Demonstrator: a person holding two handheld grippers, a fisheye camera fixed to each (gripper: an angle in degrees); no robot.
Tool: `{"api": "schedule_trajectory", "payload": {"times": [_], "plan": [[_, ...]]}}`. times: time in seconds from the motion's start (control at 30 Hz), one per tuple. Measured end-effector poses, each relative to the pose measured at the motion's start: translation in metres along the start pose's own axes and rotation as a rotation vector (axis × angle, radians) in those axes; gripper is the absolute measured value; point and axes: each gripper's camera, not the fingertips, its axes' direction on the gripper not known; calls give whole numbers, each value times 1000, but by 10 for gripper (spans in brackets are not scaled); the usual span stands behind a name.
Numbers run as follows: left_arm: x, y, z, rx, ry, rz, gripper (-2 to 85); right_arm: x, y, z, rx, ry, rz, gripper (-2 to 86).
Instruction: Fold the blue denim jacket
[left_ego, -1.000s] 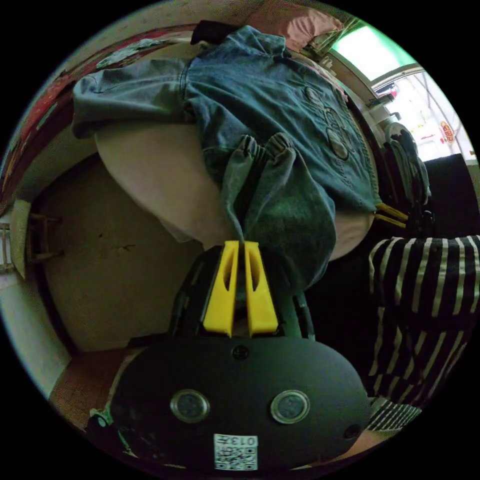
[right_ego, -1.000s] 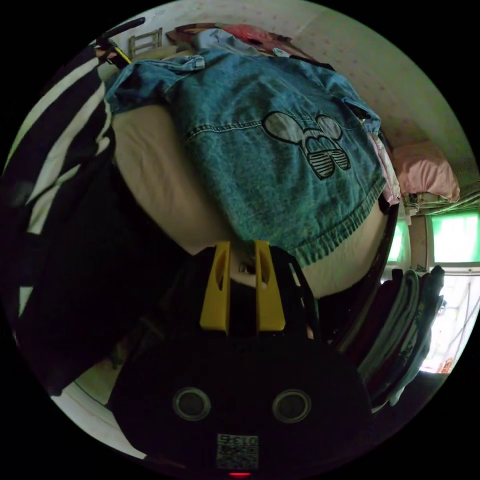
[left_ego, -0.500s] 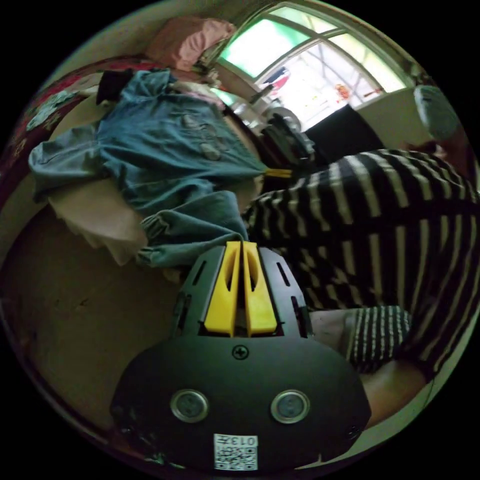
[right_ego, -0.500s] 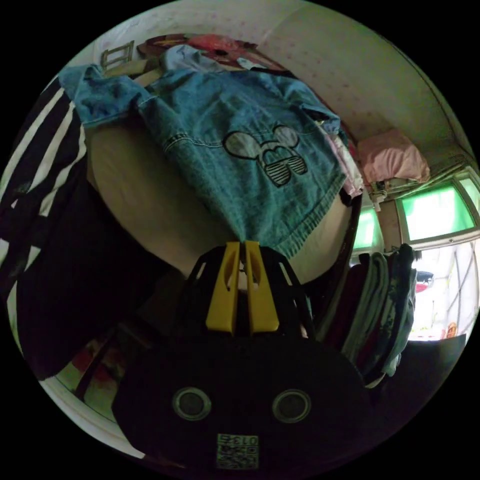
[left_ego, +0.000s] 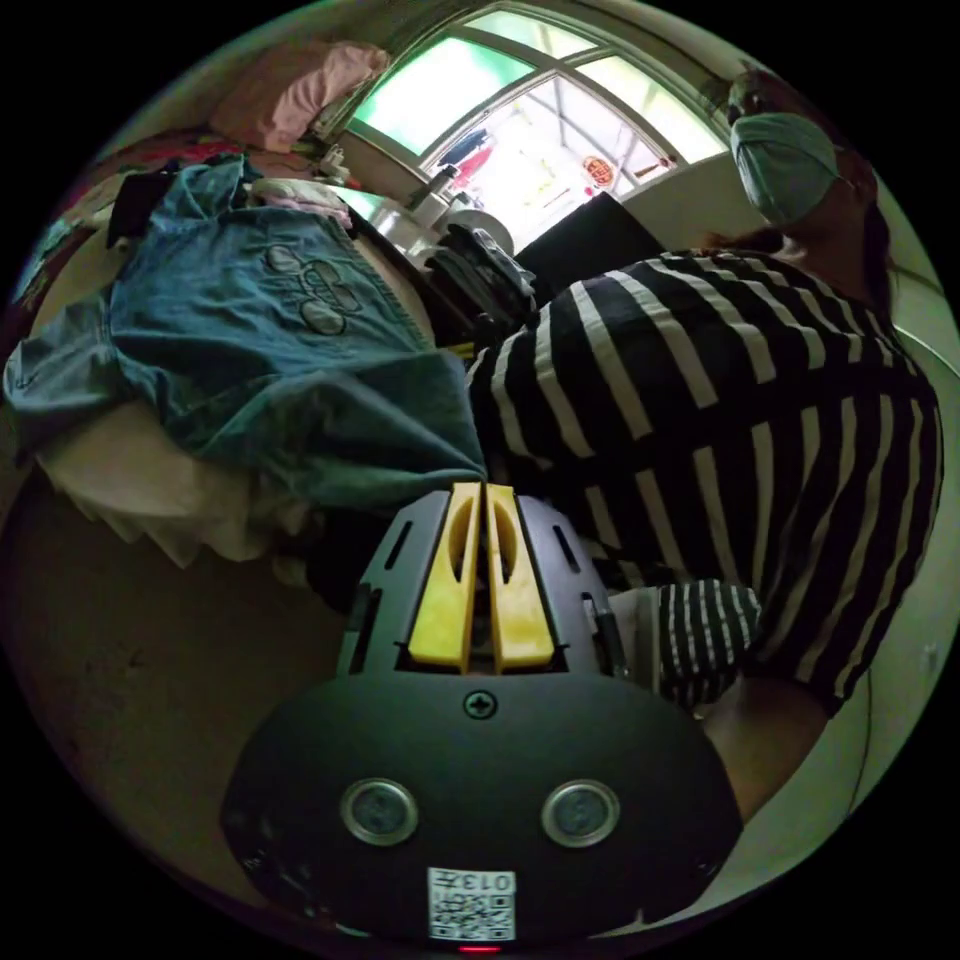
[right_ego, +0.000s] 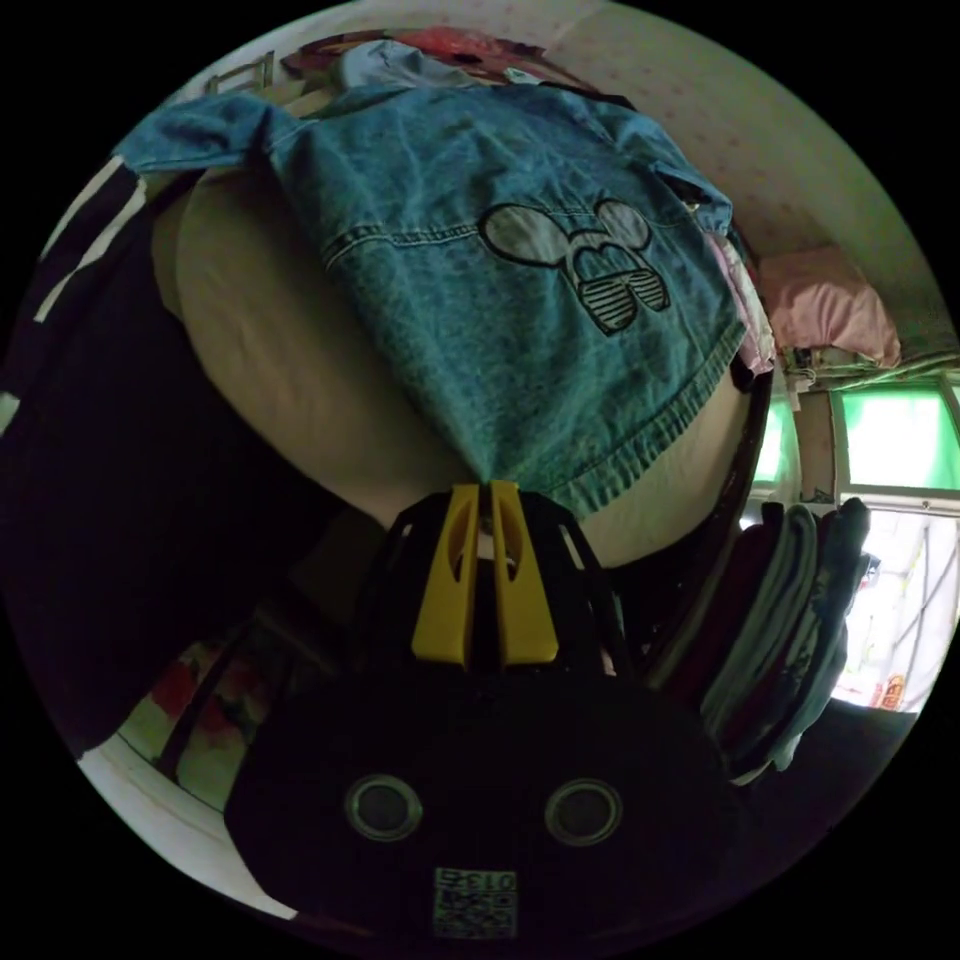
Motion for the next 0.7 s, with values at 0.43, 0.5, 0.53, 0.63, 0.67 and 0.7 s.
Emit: {"api": "schedule_trajectory", "payload": {"times": [0.43,0.5,0.53,0.63,0.67,0.7], "plan": [[-5,-82,-100,109,-261,275,1,80,-3,-24,59,25,35,20],[-11,-131,-111,87,-354,345,4,109,-8,-31,96,4,49,22],[-13,-144,-113,83,-374,364,4,129,-14,-32,109,-14,53,24],[-40,-215,-122,115,-479,375,8,181,-37,-20,109,-45,53,29],[-56,-244,-123,154,-525,354,11,202,-48,-12,91,-60,55,31],[-74,-270,-122,191,-590,314,17,213,-54,-7,80,-67,57,33]]}}
